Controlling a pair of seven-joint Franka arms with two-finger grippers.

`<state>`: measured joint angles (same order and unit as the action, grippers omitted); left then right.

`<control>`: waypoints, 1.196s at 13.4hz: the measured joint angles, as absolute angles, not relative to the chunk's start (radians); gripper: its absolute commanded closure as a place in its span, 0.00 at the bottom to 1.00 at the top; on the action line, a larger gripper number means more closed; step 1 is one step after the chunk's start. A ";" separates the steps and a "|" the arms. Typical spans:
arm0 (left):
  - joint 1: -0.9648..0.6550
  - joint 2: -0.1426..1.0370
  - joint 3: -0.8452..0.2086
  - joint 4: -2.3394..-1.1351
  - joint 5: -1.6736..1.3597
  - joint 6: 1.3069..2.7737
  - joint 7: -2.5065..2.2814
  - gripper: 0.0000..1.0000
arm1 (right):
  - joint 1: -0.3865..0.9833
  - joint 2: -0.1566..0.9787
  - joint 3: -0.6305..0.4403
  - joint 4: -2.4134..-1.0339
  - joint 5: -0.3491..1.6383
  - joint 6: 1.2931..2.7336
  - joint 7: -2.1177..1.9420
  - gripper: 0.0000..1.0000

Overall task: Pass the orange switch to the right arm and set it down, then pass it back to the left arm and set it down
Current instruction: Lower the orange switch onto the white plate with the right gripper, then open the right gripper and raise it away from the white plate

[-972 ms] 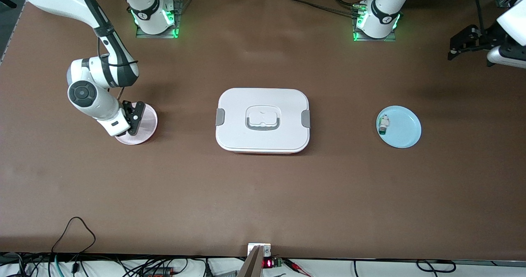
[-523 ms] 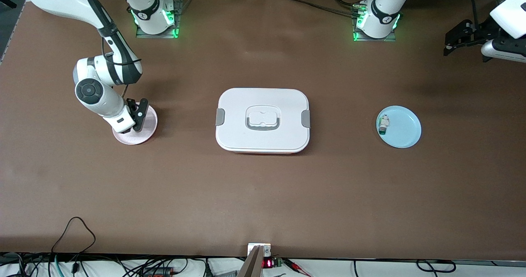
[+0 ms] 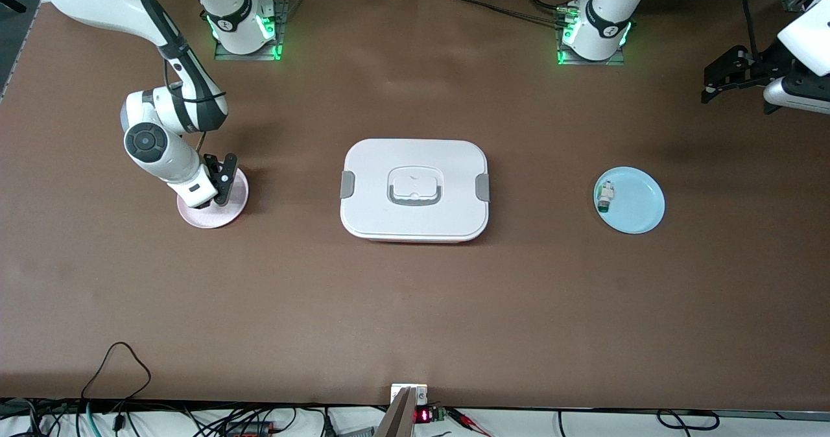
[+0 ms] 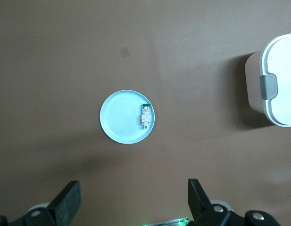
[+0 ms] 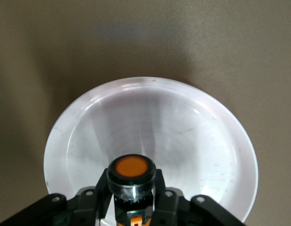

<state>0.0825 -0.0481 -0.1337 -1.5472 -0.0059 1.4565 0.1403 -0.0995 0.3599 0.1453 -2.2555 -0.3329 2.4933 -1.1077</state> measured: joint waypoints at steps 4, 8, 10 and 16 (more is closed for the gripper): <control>0.082 -0.046 -0.135 -1.544 -0.006 1.457 0.140 0.00 | -0.100 0.353 0.145 -2.255 -0.333 2.475 -1.043 0.00; 0.083 -0.033 -0.134 -1.530 -0.006 1.456 0.140 0.00 | -0.100 0.295 0.156 -2.251 -0.332 2.420 -0.942 0.00; 0.083 -0.029 -0.127 -1.526 -0.006 1.454 0.140 0.00 | -0.100 0.257 0.179 -2.246 -0.331 2.388 -0.832 0.00; 0.092 -0.012 -0.084 -1.526 -0.006 1.453 0.185 0.00 | -0.066 0.144 0.277 -2.134 -0.141 2.107 -0.392 0.00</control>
<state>0.0921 -0.0120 -0.0844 -1.5257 -0.0059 1.4534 0.1851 -0.0659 0.1445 0.2768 -2.1336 -0.1409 2.1068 -0.3925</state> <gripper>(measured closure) 0.000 0.000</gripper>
